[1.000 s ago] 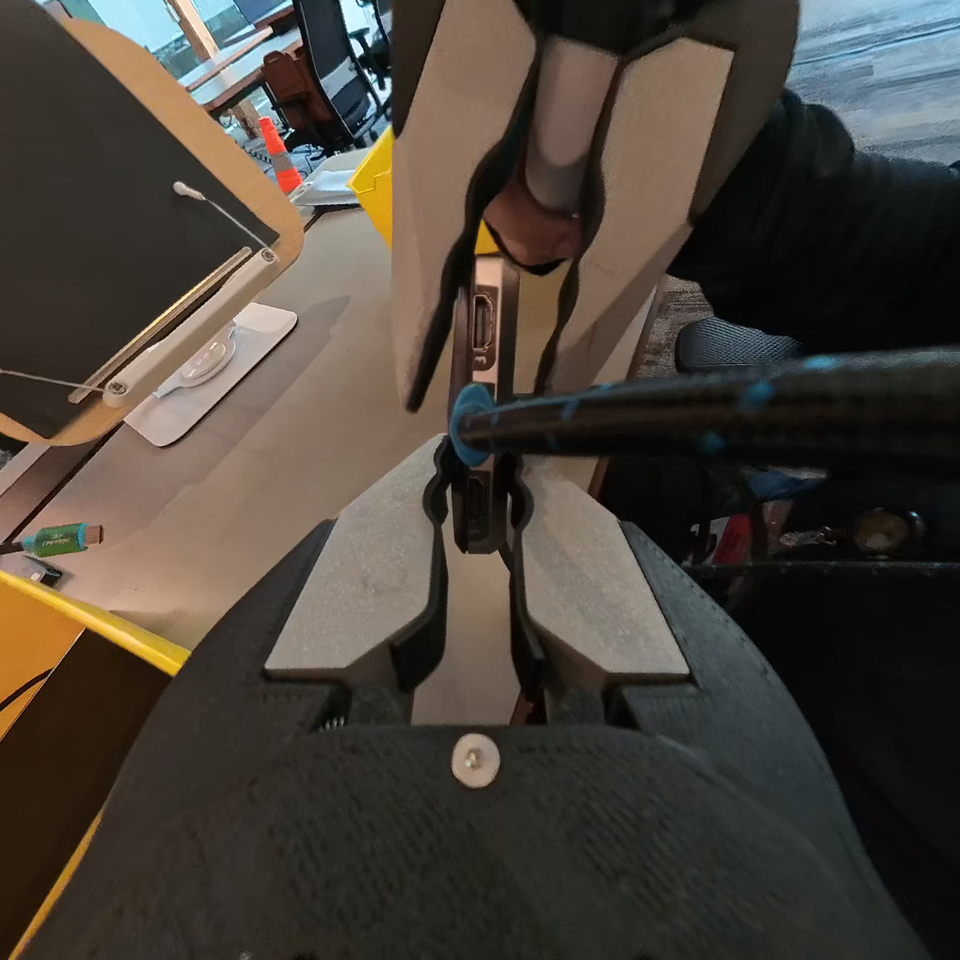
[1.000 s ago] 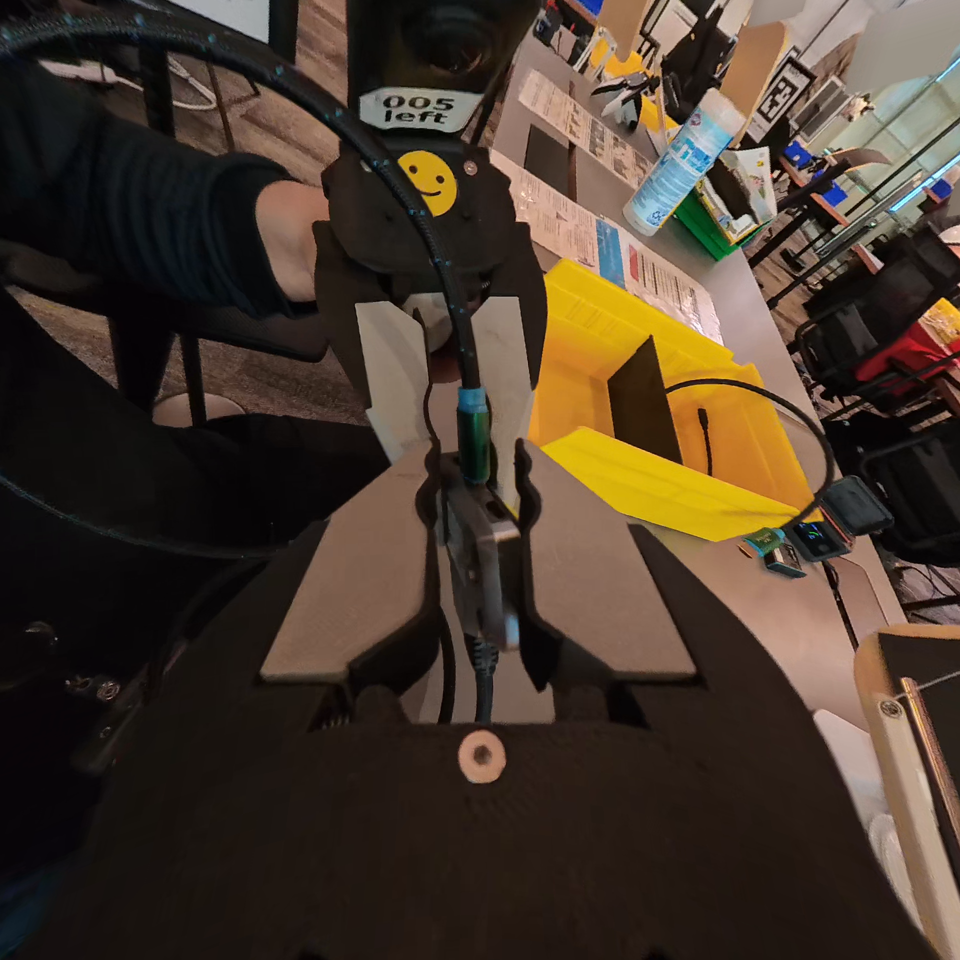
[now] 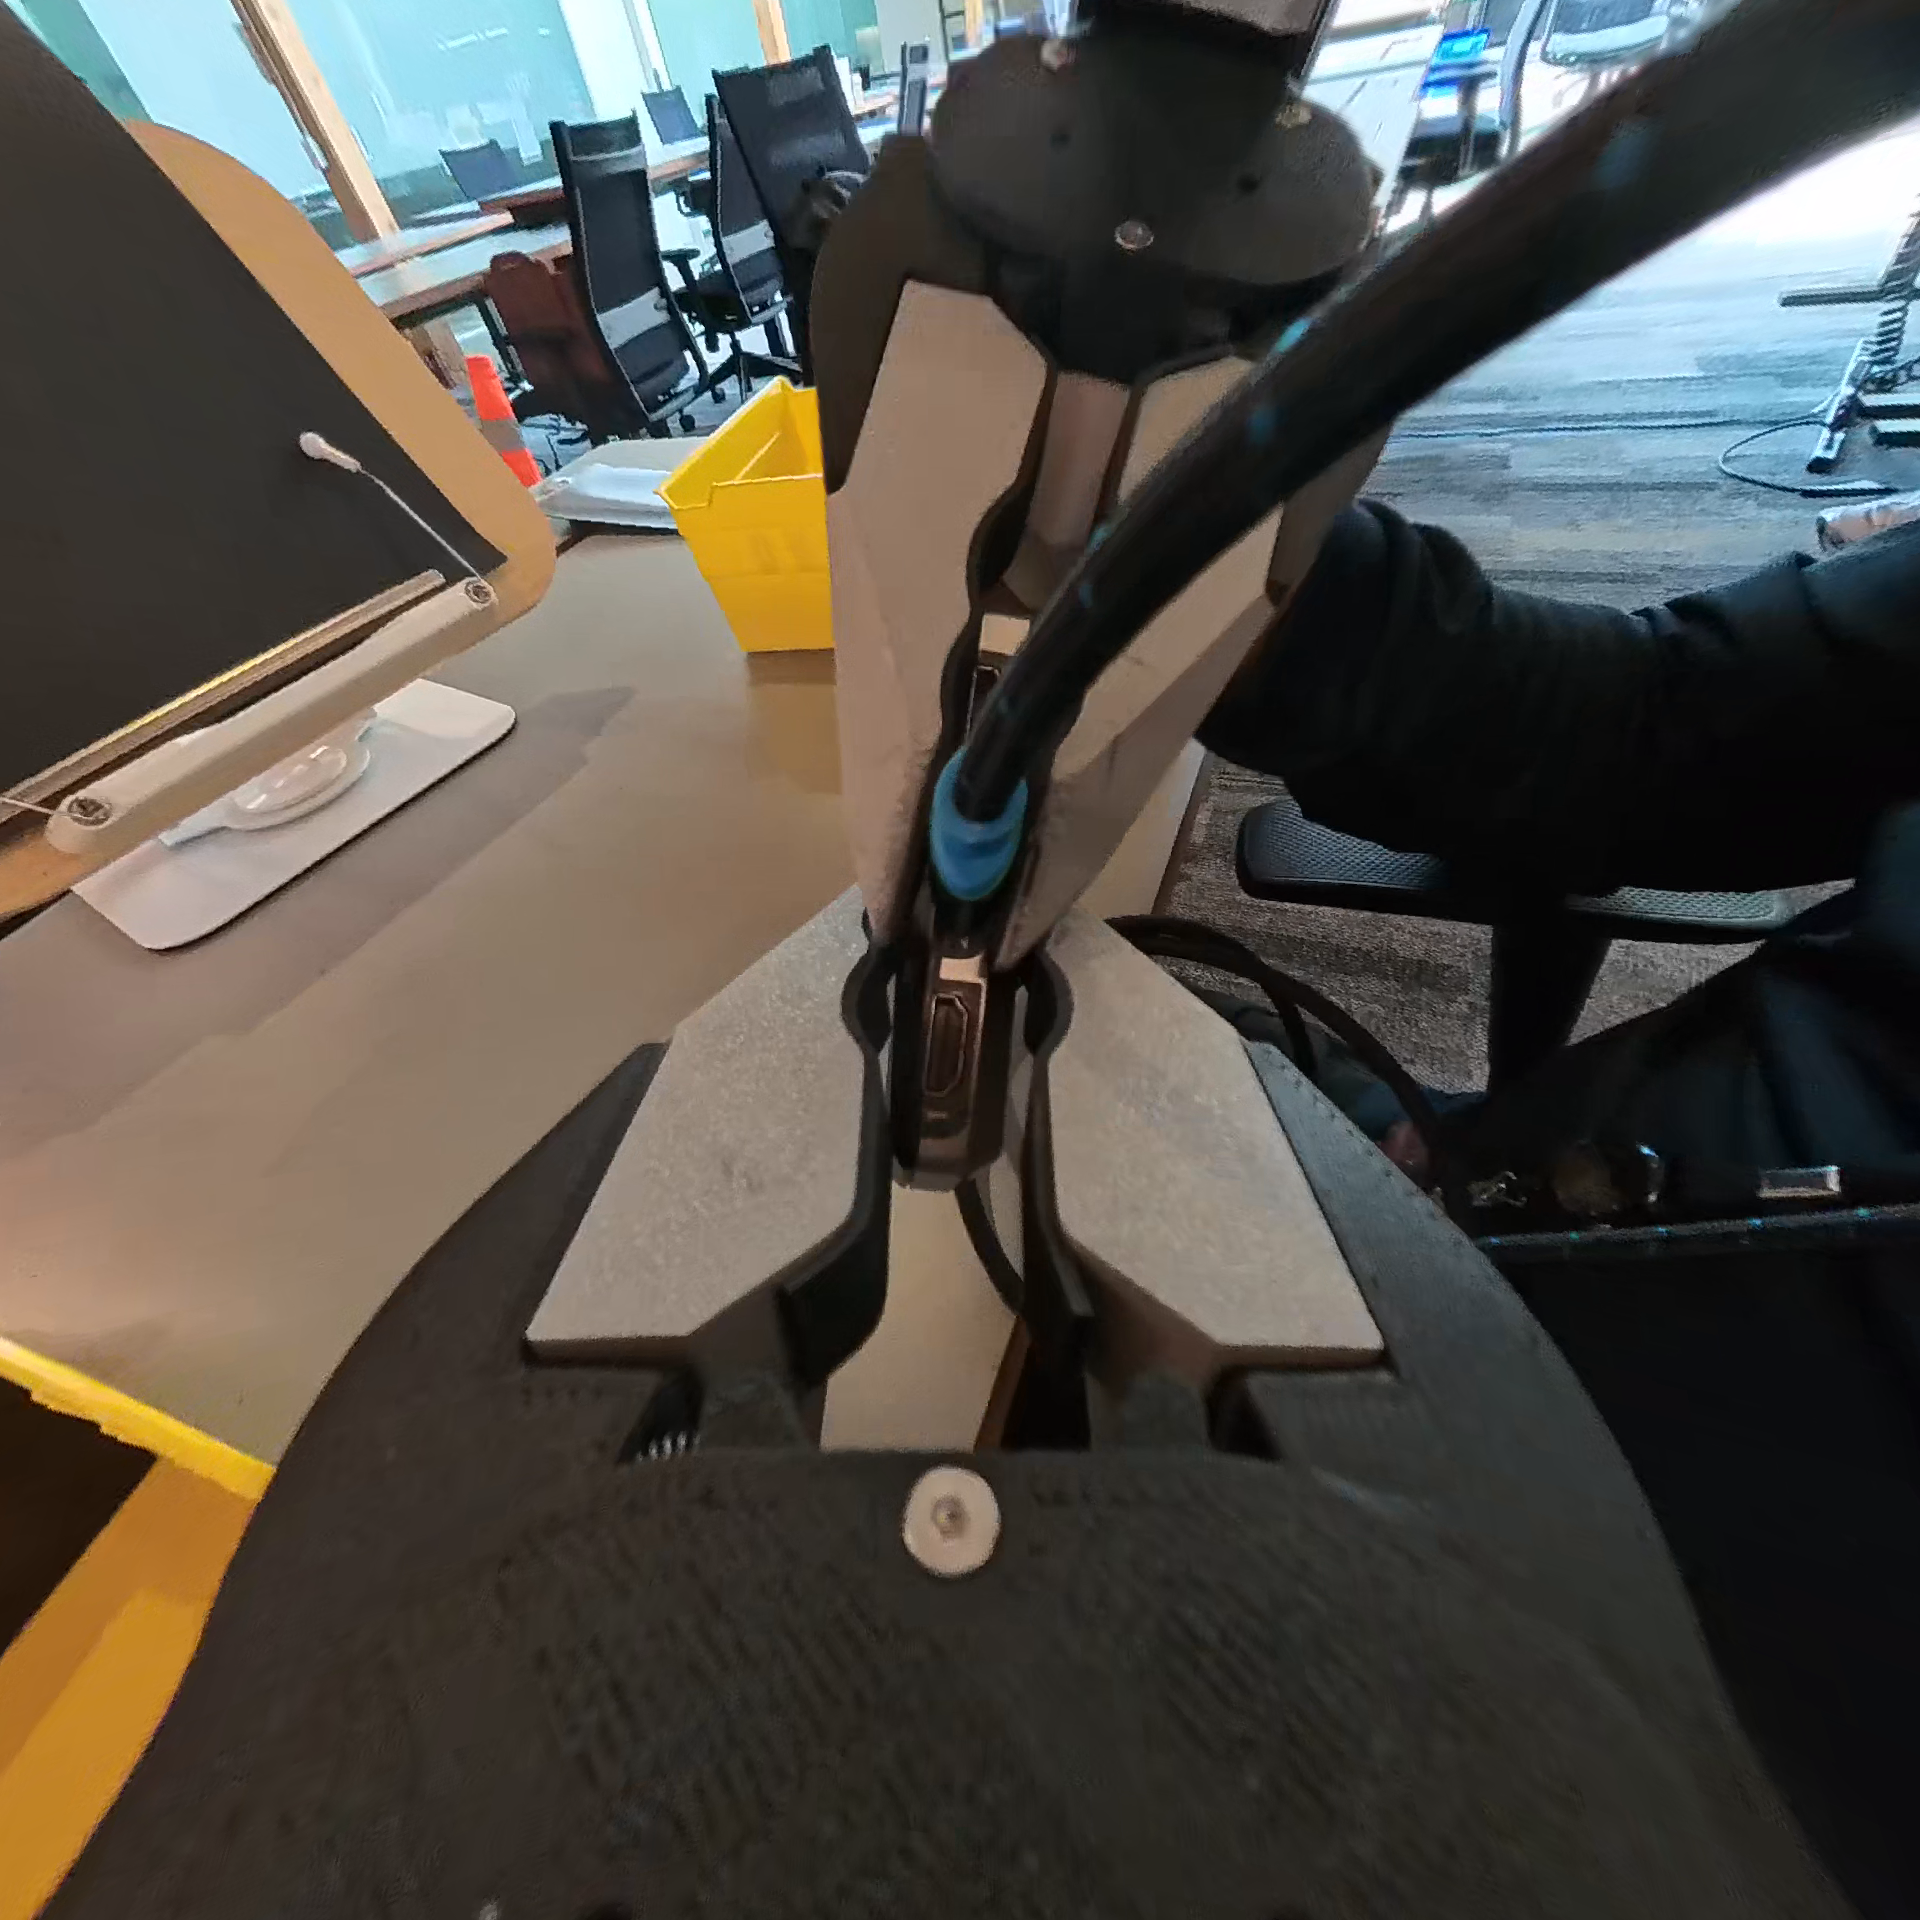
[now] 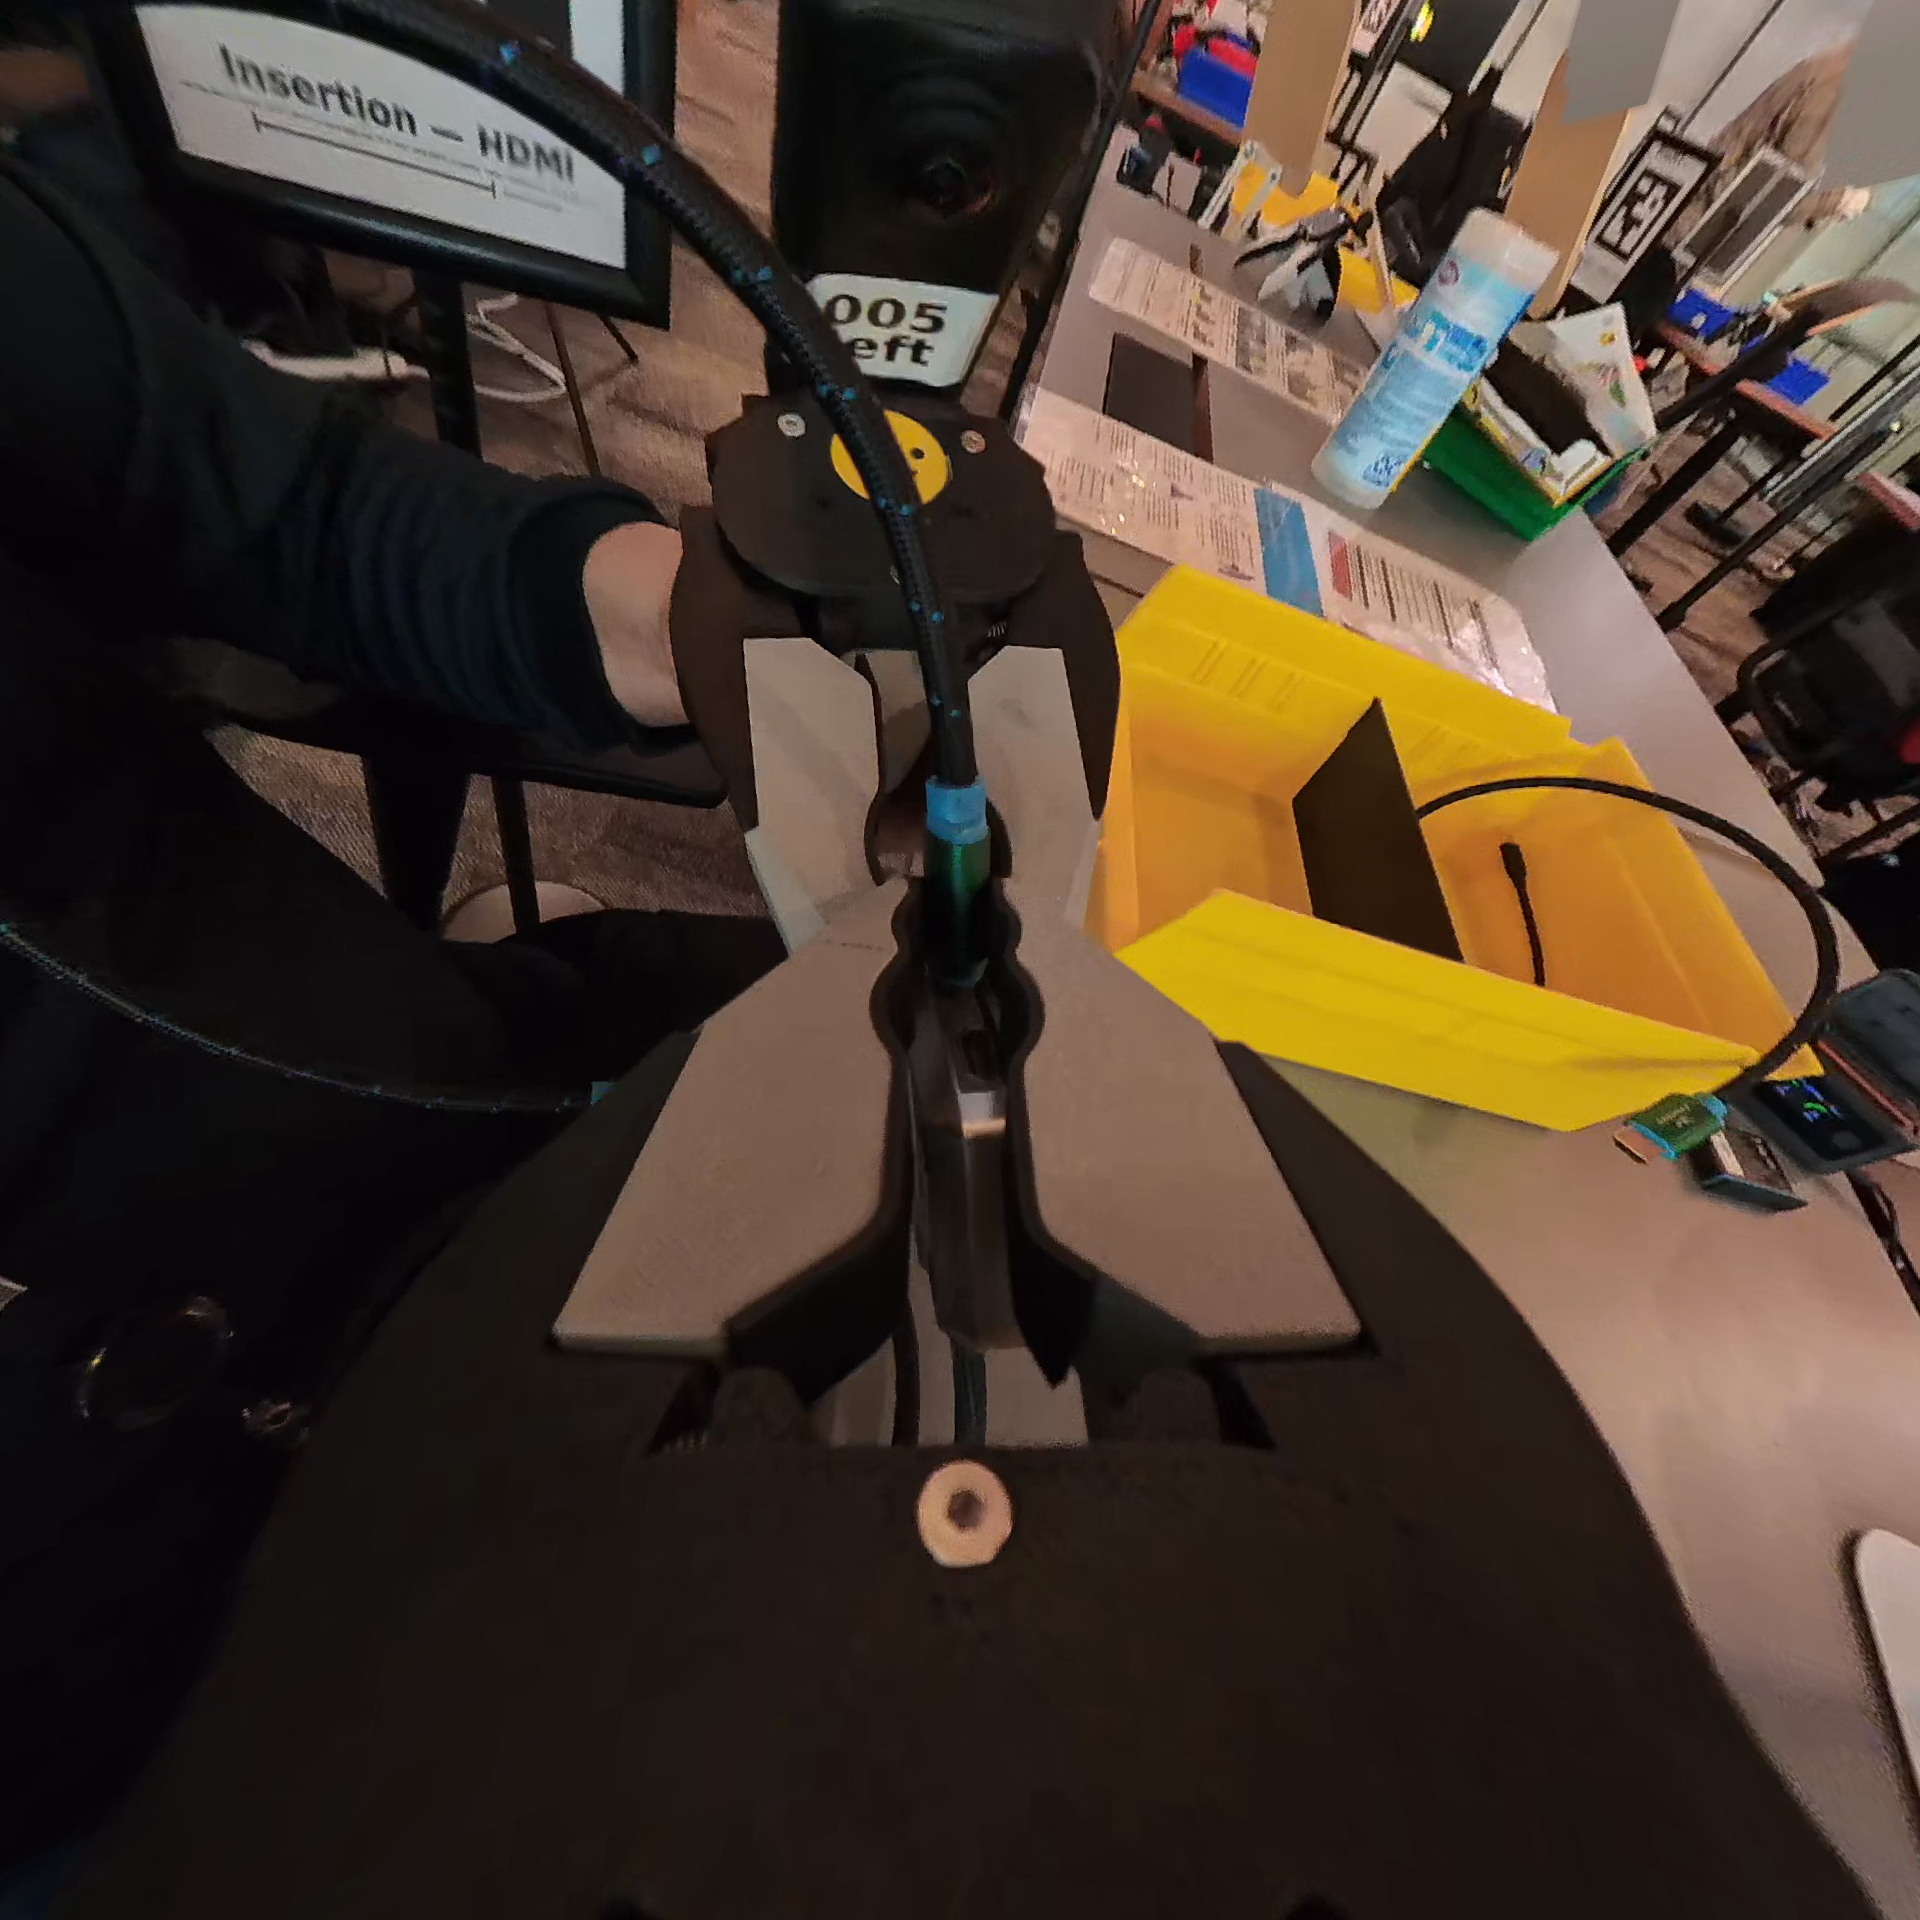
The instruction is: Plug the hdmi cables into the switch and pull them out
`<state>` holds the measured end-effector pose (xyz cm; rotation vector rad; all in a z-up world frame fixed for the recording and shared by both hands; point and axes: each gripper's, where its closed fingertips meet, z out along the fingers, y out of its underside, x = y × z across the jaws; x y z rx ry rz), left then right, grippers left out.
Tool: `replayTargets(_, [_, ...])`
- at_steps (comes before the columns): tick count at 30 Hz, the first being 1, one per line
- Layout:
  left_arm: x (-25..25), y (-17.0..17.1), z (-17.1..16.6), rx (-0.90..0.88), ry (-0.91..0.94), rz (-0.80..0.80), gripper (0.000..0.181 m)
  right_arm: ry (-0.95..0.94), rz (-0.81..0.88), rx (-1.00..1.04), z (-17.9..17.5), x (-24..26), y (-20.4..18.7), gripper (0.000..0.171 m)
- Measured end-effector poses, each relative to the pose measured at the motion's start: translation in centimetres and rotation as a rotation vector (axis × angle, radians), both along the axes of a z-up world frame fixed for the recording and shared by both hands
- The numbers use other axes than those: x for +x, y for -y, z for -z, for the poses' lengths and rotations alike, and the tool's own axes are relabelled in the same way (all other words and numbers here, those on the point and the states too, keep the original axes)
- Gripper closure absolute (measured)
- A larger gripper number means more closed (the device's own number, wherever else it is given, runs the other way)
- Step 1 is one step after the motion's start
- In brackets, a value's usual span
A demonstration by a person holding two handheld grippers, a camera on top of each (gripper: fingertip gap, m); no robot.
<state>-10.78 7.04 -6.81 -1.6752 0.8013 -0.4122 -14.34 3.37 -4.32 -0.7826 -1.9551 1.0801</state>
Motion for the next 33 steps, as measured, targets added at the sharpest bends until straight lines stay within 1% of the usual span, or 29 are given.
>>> replayTargets(6, [0.0, -0.2, 0.6, 0.007, -0.082, -0.041, 0.161, 0.019, 0.07, 0.101, 0.3, 0.2, -0.5, 0.156])
replayTargets(11, [-0.4, -0.3, 0.7, -0.018, -0.066, -0.055, 0.161, 0.025, 0.099, 0.113, 0.1, 0.5, -1.1, 0.153])
replayTargets(15, [-1.0, -0.8, 0.9, -0.038, -0.035, -0.088, 0.161, -0.007, 0.065, 0.052, -0.7, 0.8, -1.0, 0.155])
replayTargets(19, [-1.1, -0.8, 0.9, -0.031, -0.054, -0.097, 0.159, 0.017, 0.092, 0.059, -0.3, 0.6, -1.3, 0.149])
replayTargets(24, [-1.0, -0.8, 0.7, -0.02, -0.047, -0.094, 0.162, 0.002, 0.1, 0.042, -0.8, 0.6, -1.2, 0.146])
replayTargets(27, [-0.8, -0.7, 0.7, -0.007, -0.068, -0.092, 0.162, -0.016, 0.085, 0.089, -0.7, 0.7, -0.9, 0.15])
replayTargets(30, [-0.8, -0.7, 0.9, -0.006, -0.089, -0.095, 0.161, -0.028, 0.1, 0.165, -0.3, 0.6, -1.1, 0.157])
replayTargets(33, [-0.8, -0.7, 1.0, -0.008, -0.096, -0.096, 0.161, -0.009, 0.104, 0.189, 0.1, 0.7, -1.3, 0.157])
